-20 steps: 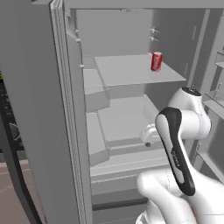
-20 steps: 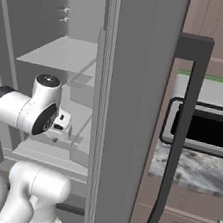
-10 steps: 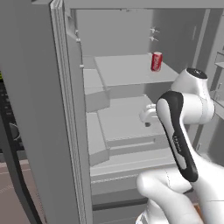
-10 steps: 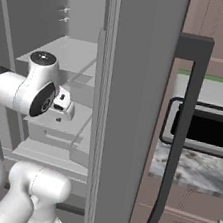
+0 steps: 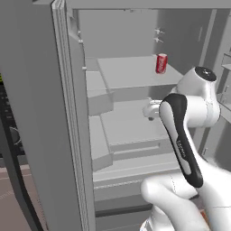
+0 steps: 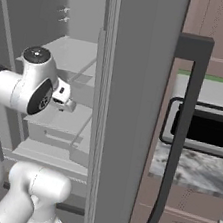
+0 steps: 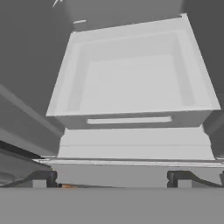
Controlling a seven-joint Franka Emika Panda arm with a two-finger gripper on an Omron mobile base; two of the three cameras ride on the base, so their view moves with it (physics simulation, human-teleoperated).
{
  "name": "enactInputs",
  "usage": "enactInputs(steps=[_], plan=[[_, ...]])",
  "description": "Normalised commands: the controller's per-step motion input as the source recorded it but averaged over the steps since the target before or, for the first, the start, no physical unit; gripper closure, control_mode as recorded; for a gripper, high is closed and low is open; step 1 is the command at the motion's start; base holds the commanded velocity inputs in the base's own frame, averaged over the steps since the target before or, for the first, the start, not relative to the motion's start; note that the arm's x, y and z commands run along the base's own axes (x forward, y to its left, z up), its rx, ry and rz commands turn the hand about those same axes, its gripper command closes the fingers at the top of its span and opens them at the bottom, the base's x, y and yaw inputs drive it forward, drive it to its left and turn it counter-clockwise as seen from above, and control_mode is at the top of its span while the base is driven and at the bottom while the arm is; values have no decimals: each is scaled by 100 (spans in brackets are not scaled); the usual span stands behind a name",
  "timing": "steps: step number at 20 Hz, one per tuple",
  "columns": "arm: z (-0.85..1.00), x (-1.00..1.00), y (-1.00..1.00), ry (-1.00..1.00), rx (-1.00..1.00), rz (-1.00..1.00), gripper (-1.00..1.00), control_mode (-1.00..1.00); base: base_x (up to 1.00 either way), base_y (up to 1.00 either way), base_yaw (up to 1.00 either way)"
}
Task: Open the fridge, grab two sodas, and place both sodas inside the bowl with ice on the dining counter.
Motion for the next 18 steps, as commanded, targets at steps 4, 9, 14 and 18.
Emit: enactInputs(steps=[4,9,14,18], plan=[[24,15,-3,-17,-9,-8,-100,-100,0,0,0],[25,19,-13,-13,-13,-12,-100,-100,0,0,0],[28,22,-17,-10,-14,-10,-100,-100,0,0,0],[25,20,-19,-12,-13,-8,-100,-100,0,0,0]])
